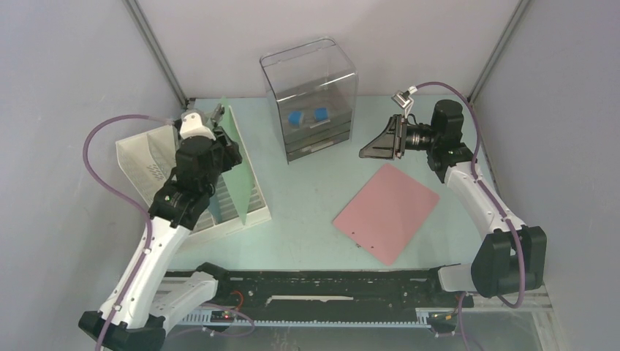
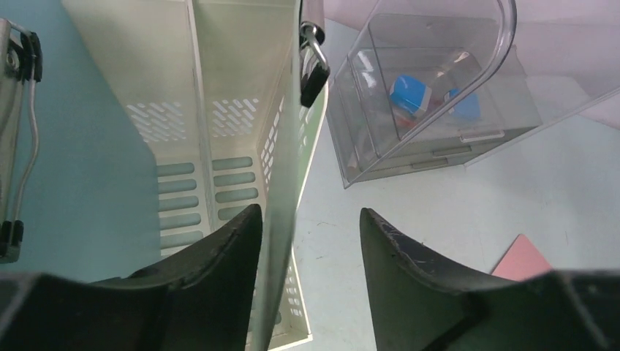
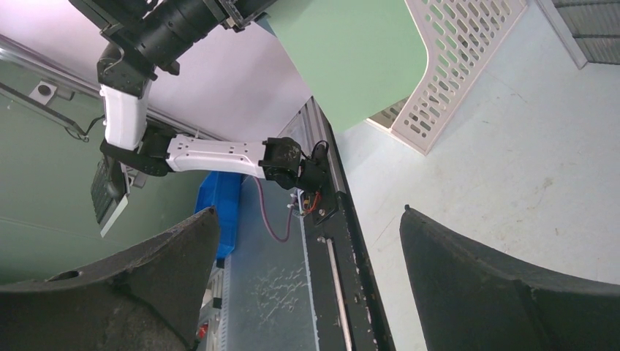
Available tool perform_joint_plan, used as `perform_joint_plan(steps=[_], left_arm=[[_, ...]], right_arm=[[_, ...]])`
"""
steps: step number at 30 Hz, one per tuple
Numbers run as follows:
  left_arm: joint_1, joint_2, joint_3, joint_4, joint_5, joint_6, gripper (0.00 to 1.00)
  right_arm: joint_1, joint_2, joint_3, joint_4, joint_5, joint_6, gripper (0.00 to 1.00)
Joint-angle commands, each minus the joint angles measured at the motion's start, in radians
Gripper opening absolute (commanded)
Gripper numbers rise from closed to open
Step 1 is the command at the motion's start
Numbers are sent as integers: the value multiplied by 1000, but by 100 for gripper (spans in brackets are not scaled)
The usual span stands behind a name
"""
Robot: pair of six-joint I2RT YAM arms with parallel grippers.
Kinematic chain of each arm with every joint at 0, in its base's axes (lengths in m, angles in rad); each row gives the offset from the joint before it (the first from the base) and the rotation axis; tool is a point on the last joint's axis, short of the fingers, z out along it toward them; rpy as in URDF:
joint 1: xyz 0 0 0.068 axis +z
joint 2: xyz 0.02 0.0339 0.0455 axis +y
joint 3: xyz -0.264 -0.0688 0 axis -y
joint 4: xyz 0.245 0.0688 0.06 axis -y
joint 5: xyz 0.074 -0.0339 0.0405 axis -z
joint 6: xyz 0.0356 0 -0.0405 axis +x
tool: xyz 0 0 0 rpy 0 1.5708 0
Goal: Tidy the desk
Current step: Place the folder in the storage box.
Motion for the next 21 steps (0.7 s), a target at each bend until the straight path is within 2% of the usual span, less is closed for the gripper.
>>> perform_joint_plan(steps=[1,3,7,10,11,15,21], left_arm=[[14,35,67,-57,3,-30,56],[19,55,76,-72,-4,-18,51],[23,96,87,-83,-29,27,29],[22,108,92,-85,-45,62,5],[22,107,89,-80,-46,73,1],[22,72,73,-48,-51,101,0],[18,-59,-49,116,-49,150,0]], right_arm=[[-4,-13,6,11,-17,-5,100],[-6,-14,6,12,-18,-5,100],[-7,-16,7,11,-19,-6,100],[-10,-18,7,11,-20,-4,100],[-12,-18,6,10,-20,-4,100],[-14,-18,6,10,-20,-3,100],[-16,-18,7,10,-20,-3,100]])
